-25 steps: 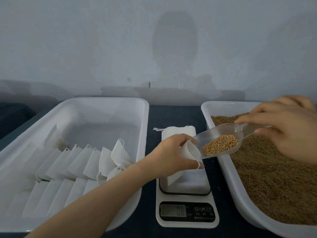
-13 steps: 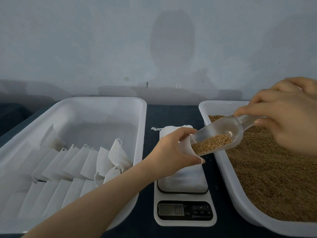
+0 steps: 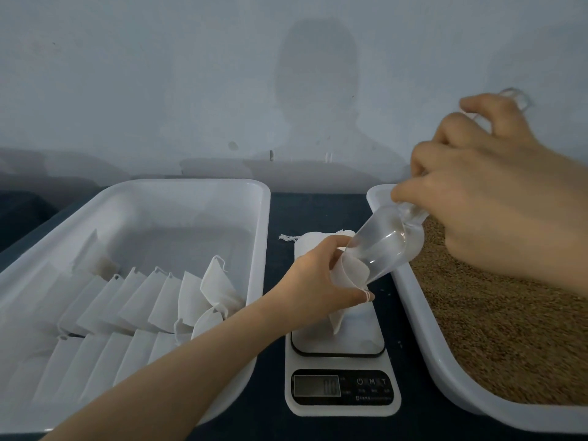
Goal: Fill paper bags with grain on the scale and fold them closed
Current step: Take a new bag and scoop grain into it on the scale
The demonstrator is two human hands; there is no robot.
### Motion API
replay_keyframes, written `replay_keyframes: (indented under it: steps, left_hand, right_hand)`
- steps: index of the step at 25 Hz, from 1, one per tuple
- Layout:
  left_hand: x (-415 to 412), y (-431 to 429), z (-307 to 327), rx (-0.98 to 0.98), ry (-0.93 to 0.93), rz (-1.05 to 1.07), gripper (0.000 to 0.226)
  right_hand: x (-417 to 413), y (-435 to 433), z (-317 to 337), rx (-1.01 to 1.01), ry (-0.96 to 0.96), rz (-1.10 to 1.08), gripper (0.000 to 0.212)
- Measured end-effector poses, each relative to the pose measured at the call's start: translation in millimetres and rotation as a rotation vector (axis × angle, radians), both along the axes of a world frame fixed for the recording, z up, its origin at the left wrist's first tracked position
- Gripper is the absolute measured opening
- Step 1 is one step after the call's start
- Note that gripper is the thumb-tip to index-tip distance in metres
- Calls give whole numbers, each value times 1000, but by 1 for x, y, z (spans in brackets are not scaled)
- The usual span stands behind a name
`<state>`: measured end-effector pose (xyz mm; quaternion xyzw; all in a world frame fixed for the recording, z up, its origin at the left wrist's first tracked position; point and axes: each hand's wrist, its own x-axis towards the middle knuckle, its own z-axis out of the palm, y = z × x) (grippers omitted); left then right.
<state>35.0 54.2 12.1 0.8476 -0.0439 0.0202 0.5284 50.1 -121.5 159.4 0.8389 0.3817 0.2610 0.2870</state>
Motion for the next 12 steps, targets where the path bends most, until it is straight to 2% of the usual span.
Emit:
replay_keyframes:
  steps: [2,5,8,12]
  left_hand:
    - [0,0,-2,28,32,-6,74]
    - [2,1,-6,99,81,-3,76]
    - [6,2,-8,176,86,32,57]
    - [9,3,-8,153,125,46,38]
  right_hand:
    - [-5,-1,-2,13,25,70,59]
    - [1,-3,-8,128,-5,125,52]
    - [9,-8,-12,145,-26,157,45]
    - [14,-18,-10,312,-8,192,42]
